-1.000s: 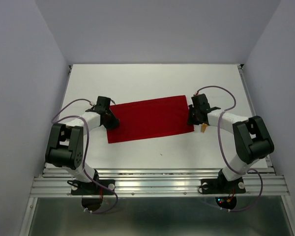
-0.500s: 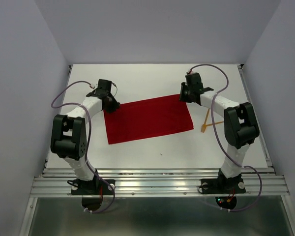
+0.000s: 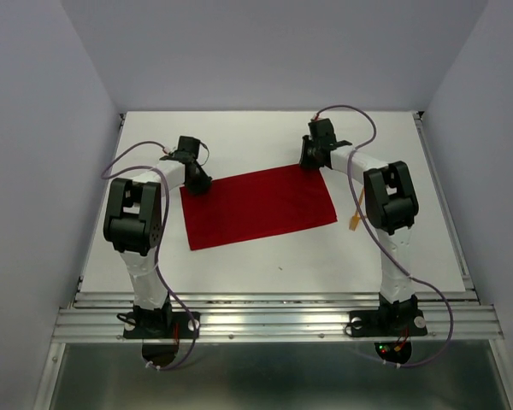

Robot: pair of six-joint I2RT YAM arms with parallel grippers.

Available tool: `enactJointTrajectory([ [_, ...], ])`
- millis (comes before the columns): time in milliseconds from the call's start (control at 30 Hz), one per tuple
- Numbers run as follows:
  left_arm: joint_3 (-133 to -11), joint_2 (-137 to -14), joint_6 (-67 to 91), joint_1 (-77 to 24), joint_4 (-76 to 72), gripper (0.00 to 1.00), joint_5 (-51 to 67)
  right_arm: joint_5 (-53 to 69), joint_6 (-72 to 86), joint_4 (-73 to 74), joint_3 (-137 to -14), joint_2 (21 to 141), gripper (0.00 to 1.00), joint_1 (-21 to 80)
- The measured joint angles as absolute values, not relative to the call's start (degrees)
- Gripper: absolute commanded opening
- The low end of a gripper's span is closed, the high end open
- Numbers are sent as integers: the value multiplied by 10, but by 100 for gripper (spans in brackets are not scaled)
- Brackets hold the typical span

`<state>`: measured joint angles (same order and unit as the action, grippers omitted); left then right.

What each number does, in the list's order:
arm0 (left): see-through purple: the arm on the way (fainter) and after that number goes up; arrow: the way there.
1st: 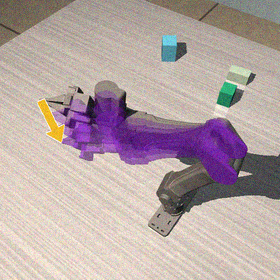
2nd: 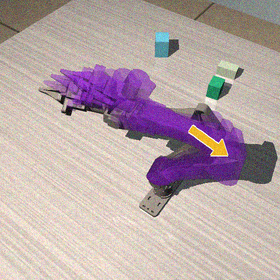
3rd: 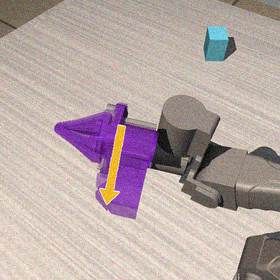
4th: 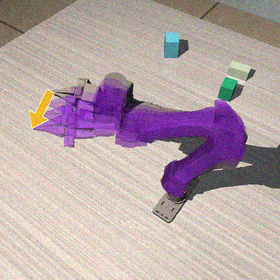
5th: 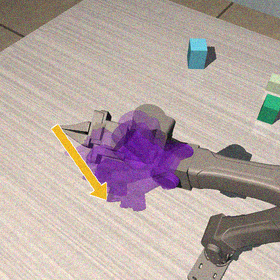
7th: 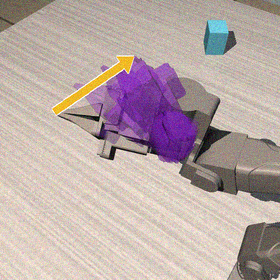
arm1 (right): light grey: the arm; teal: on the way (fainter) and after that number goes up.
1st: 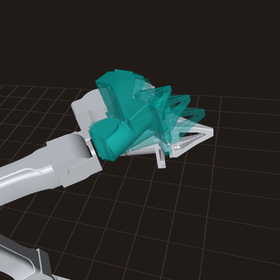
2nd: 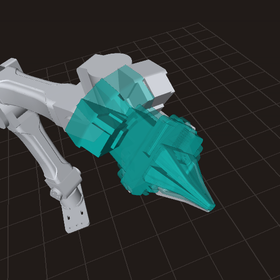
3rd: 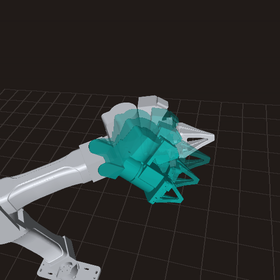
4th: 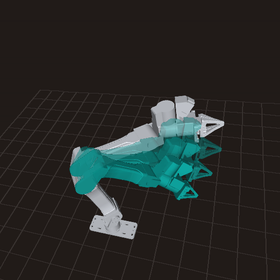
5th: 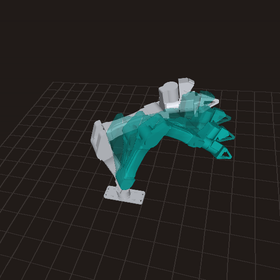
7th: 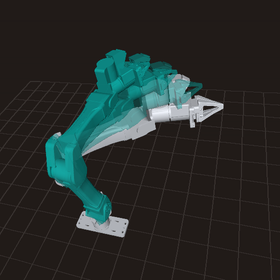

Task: Fold the napkin into a case and place the utensils inside
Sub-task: Smooth out the rectangle-folded napkin at the center of the board.

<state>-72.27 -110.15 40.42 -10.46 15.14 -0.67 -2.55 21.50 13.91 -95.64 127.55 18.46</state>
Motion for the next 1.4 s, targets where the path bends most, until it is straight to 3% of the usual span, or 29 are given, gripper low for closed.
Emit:
enactJointTrajectory([
  [267,-723,-1101,404,-102,155,31,-18,-38,202,142,-957,1279,27,185],
  [600,-724,-1098,398,-60,165,31,-34,-47,192,143,-956,1278,19,164],
  [933,-724,-1093,394,-56,176,31,-43,18,199,134,-915,1231,17,163],
  [1167,-724,-1080,394,-59,176,31,-39,65,218,124,-959,1222,13,247],
  [1400,-724,-1080,394,-60,176,31,-24,110,242,123,-1097,1320,11,349],
])
